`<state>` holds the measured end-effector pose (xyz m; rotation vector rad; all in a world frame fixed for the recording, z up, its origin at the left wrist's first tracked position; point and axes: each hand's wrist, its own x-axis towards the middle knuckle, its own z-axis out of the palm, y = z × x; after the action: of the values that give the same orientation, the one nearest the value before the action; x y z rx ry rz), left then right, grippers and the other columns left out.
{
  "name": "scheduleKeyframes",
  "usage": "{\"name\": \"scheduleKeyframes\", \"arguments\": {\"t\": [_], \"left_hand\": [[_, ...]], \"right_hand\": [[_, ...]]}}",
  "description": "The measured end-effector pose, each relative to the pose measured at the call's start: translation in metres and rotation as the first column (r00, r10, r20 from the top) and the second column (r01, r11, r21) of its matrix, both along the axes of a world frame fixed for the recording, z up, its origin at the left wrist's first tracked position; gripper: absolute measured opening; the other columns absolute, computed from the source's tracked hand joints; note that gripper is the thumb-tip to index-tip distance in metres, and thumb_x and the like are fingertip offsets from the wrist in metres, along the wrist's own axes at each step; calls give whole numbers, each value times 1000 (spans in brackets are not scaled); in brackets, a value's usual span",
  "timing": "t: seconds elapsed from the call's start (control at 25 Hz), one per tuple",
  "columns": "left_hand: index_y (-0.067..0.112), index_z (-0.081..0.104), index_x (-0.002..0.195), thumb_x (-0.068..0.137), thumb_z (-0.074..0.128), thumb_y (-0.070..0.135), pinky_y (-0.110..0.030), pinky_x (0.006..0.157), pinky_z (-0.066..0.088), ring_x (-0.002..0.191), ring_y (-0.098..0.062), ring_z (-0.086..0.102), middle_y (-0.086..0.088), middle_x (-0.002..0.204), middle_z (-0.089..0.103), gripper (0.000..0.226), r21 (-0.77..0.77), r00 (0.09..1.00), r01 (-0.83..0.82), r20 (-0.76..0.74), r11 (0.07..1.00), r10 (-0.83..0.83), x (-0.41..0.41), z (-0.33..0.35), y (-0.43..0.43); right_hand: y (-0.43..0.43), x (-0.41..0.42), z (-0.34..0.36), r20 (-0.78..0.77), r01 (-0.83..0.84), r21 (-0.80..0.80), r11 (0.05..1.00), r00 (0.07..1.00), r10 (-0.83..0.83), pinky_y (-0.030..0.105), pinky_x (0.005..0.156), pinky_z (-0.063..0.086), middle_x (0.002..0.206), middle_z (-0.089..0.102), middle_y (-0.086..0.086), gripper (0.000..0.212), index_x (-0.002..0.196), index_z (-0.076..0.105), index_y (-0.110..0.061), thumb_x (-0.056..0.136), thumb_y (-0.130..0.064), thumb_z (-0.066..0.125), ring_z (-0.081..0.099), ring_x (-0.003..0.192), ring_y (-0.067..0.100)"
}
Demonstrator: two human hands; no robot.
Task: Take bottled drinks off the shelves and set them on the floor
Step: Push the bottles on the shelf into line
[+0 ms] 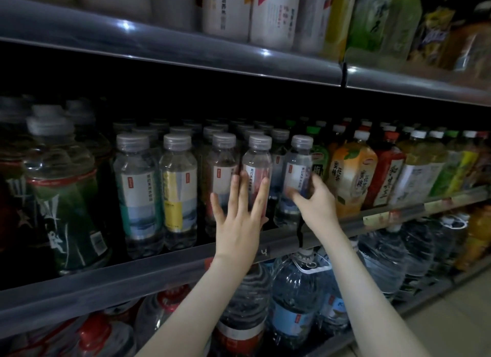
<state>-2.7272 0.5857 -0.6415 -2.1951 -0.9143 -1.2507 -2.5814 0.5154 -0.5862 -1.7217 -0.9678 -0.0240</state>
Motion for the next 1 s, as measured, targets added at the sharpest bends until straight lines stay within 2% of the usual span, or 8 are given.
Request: {"name": "scheduleKeyframes", "arguments": {"t": [0.12, 0.24, 0.36, 0.48, 0.68, 0.8, 0.88, 1.0], "left_hand": [[17, 4, 152, 71, 80, 34, -56, 112, -8, 142, -33, 13, -18, 152, 16, 113, -31, 1000, 4, -14, 1000, -4, 8, 2, -5], [17, 10, 152, 76, 75, 35, -55, 112, -5, 142, -34, 13, -16, 153, 13, 101, -20, 1000, 22, 1, 1000, -22, 1, 2, -10], [18, 17, 151, 83, 66, 22, -60, 111, -1, 144, -36, 7, -17, 155, 11, 84, -1, 999, 4, 34, 1000, -4, -18, 3, -10], [12, 25, 148, 85, 52, 11, -56, 114, 8, 143, -37, 11, -21, 153, 15, 68, -19, 981, 189, 37, 982, -189, -51, -16, -28], [6, 36, 140, 82, 56, 7, -44, 113, 25, 136, -31, 32, -20, 144, 41, 61, -271, 789, 490, -267, 828, -554, -139, -137, -70], [8, 33, 142, 85, 54, 19, -39, 117, 16, 138, -28, 28, -16, 147, 38, 62, -495, 642, 475, -370, 728, -671, -180, -222, -94], [6, 34, 141, 78, 66, 19, -38, 117, 16, 138, -28, 32, -15, 146, 39, 72, -601, 548, 404, -444, 689, -709, -196, -263, -108], [3, 36, 140, 66, 77, 9, -48, 110, 30, 132, -32, 43, -17, 142, 46, 85, -698, 503, 249, -499, 671, -706, -212, -287, -114]], "right_hand": [[12, 1, -2, -16, -48, -46, 998, 999, 47, 32, 97, 43, 134, 54, 4, 57, 138, 43, -16, 88, -32, 67, 51, 123, 22], [8, -10, -11, 46, -7, -18, 1000, 999, 8, 34, 108, 35, 147, 41, 5, 71, 150, 25, -16, 91, -29, 63, 38, 136, 23], [1, -45, -24, 306, -21, 103, 994, 952, -11, 32, 114, 22, 155, 23, 9, 81, 154, 9, -20, 91, -35, 58, 19, 144, 23], [-15, -84, -55, 452, -69, 73, 995, 892, 28, 33, 116, 11, 159, 11, 7, 78, 153, 3, -26, 92, -43, 48, 7, 147, 21], [-105, -134, -196, 282, -371, -295, 880, 847, 451, 20, 117, 13, 152, 23, -10, 71, 151, 12, -32, 91, -43, 50, 15, 144, 4], [-169, -161, -271, -14, -502, -623, 601, 774, 633, 17, 117, 8, 153, 15, -9, 76, 150, 12, -28, 91, -60, 46, 11, 143, 4], [-197, -180, -301, -171, -561, -709, 428, 725, 667, 17, 117, 8, 155, 14, -11, 80, 152, 14, -24, 90, -53, 56, 7, 141, -1], [-205, -217, -325, -208, -602, -705, 375, 681, 702, 1, 104, 6, 149, 27, -11, 72, 150, 25, -20, 91, -37, 62, 17, 137, -2]]}}
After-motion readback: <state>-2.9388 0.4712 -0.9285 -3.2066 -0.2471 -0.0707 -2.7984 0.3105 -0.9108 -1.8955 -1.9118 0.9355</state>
